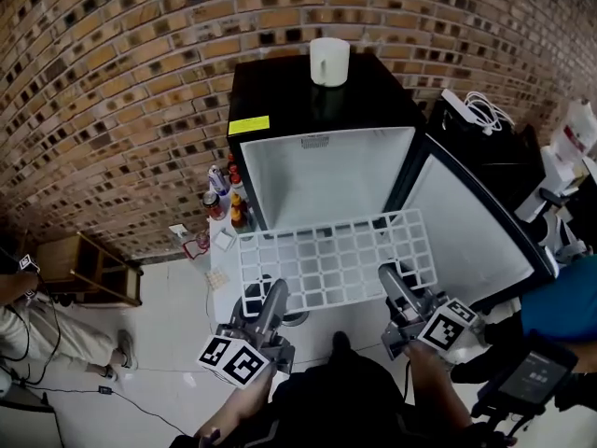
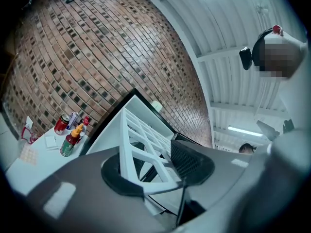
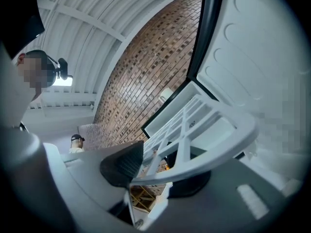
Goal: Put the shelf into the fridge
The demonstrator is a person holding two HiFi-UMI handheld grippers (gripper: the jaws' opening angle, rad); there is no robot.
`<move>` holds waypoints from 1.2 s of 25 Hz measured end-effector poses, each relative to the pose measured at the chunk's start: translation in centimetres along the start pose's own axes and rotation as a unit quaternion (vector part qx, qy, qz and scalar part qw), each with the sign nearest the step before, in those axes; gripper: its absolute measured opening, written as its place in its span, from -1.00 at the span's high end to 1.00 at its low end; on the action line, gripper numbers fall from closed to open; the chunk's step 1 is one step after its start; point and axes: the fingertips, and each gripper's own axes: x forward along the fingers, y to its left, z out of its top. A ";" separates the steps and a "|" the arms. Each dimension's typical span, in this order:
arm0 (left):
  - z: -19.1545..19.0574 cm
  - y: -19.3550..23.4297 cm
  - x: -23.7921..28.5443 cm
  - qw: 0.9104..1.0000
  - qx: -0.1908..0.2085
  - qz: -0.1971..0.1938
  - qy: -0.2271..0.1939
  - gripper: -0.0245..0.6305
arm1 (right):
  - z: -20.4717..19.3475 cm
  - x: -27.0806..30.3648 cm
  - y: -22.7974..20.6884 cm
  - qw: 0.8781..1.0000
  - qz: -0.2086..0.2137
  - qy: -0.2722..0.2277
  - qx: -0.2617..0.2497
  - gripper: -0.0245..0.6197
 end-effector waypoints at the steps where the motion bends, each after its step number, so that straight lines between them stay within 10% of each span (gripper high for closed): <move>1: 0.1 0.1 0.4 1.000 0.000 0.002 0.000 0.43 | 0.2 0.3 -0.3 1.000 0.002 0.001 0.001 0.43; 30: -2.7 4.4 8.0 0.997 -0.031 0.065 0.024 0.44 | 1.1 6.0 -9.9 0.997 0.014 0.058 0.055 0.43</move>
